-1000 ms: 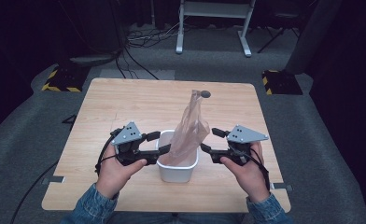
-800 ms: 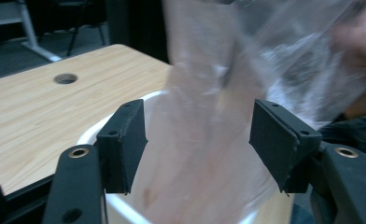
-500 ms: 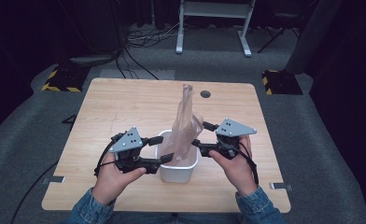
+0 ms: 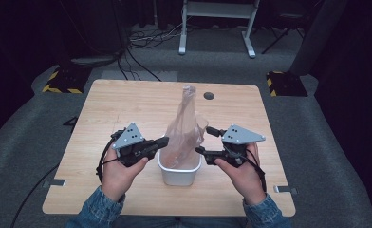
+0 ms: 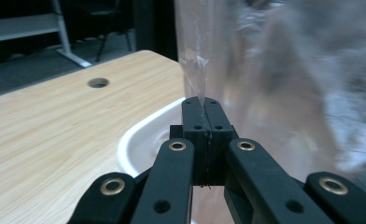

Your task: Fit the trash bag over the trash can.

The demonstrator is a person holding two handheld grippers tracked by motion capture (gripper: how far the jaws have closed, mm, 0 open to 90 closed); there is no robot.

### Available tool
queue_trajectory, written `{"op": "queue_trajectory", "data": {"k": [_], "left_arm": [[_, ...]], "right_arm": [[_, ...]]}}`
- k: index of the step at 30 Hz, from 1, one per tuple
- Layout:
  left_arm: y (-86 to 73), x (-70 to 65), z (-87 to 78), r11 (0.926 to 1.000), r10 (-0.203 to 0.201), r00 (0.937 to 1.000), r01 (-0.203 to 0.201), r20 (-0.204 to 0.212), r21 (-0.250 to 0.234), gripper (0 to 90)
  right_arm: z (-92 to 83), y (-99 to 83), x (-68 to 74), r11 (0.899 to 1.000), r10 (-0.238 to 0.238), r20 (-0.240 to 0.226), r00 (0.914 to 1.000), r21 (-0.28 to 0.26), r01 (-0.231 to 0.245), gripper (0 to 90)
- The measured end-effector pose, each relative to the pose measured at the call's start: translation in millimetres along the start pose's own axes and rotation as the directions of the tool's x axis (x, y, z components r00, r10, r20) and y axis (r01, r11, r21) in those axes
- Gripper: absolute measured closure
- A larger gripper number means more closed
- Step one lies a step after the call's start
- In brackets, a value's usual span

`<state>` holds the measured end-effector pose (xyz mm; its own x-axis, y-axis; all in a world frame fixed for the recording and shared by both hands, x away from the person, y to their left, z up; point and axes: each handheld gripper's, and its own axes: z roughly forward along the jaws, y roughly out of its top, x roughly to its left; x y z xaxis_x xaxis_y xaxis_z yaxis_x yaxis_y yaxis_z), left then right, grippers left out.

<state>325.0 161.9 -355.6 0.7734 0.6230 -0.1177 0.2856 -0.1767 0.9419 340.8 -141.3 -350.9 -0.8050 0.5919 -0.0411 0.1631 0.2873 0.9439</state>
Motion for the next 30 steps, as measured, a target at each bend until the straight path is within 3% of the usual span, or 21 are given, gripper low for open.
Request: {"op": "queue_trajectory", "data": {"k": [3,12,18,26,28,30], "left_arm": [[-0.3,2.5,-4.0,1.0,0.002,0.9993,-0.002,-0.037,-0.005,90.0],[-3.7,10.6,-2.7,0.9998,-0.014,0.9971,0.013,-0.075,-0.012,89.8],[-4.1,5.5,1.1,0.9999,-0.01,0.9985,0.01,-0.053,-0.008,89.6],[-4.2,-6.8,8.8,1.0,-0.004,1.0,0.004,-0.005,-0.001,89.2],[-4.0,-8.0,10.3,1.0,0.005,1.0,-0.005,-0.001,0.001,89.2],[-3.7,-6.7,9.1,1.0,0.008,1.0,-0.008,-0.004,0.002,89.2]], "right_arm": [[-9.6,1.5,6.1,1.0,-0.005,0.003,1.0,-0.001,0.005,30.8],[-20.4,-1.8,28.4,0.999,-0.003,-0.054,0.9985,0.036,0.005,26.9],[-8.6,-0.7,50.3,0.996,-0.066,-0.128,0.9895,0.045,0.072,22.6],[12.7,5.9,62.3,0.998,-0.061,-0.167,0.9841,0.018,0.065,19.3],[17.6,9.0,63.3,0.998,-0.061,-0.168,0.984,0.011,0.064,21.5],[21.2,10.8,60.8,0.997,-0.072,-0.167,0.9833,0.0,0.073,39.5]]}}
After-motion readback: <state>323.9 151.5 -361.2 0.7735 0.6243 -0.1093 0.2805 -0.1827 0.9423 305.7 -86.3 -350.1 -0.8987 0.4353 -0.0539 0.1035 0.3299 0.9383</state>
